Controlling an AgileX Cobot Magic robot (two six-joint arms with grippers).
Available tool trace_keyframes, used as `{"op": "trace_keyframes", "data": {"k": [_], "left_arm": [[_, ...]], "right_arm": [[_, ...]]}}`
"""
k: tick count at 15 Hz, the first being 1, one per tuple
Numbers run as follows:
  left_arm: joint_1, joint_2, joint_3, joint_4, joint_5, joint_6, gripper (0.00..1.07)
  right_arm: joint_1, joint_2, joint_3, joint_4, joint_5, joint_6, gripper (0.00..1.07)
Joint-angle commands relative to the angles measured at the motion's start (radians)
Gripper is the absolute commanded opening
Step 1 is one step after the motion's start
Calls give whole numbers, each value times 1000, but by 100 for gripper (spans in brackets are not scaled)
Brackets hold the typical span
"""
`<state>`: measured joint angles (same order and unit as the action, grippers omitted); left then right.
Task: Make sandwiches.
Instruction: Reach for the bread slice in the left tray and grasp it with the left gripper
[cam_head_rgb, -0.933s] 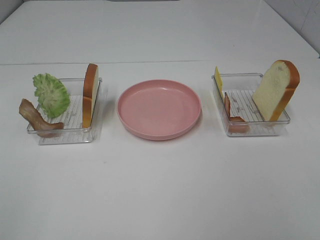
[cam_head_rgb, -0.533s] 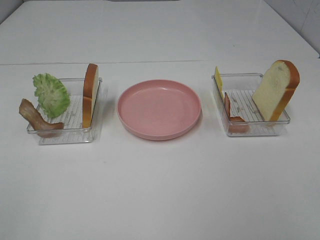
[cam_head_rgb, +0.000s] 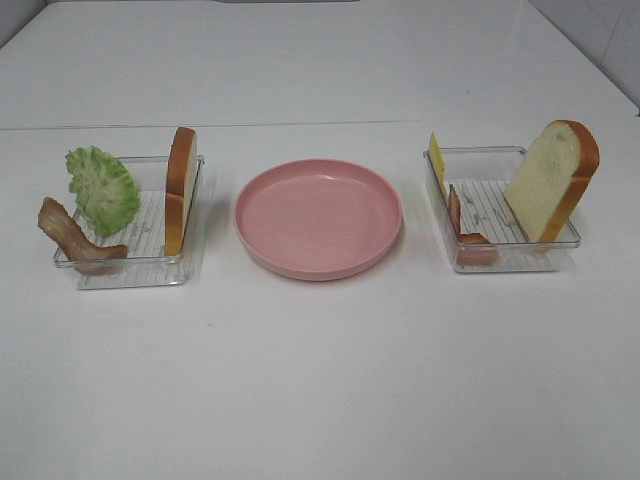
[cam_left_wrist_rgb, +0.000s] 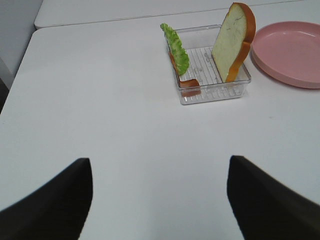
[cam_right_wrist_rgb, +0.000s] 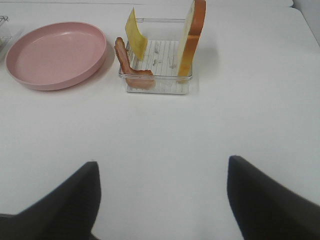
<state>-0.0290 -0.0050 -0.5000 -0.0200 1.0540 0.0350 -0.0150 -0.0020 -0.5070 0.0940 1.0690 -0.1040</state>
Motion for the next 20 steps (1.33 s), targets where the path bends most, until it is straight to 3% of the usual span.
{"op": "trace_keyframes", "data": {"k": [1,16,18,20], "left_arm": [[-1,-21,2,-7,-10,-2,72],[-1,-5,-20,-18,-38,-2,72],[-1,44,-40,-18,-96,-2,72],[-1,236,-57,-45,-236,0,72]], "right_arm": [[-6,-16,4,5,-7,-11,69],[-6,-16,4,5,-7,-11,69],[-6,-16,4,5,-7,-11,69],[-6,-16,4,5,-7,-11,69]]}}
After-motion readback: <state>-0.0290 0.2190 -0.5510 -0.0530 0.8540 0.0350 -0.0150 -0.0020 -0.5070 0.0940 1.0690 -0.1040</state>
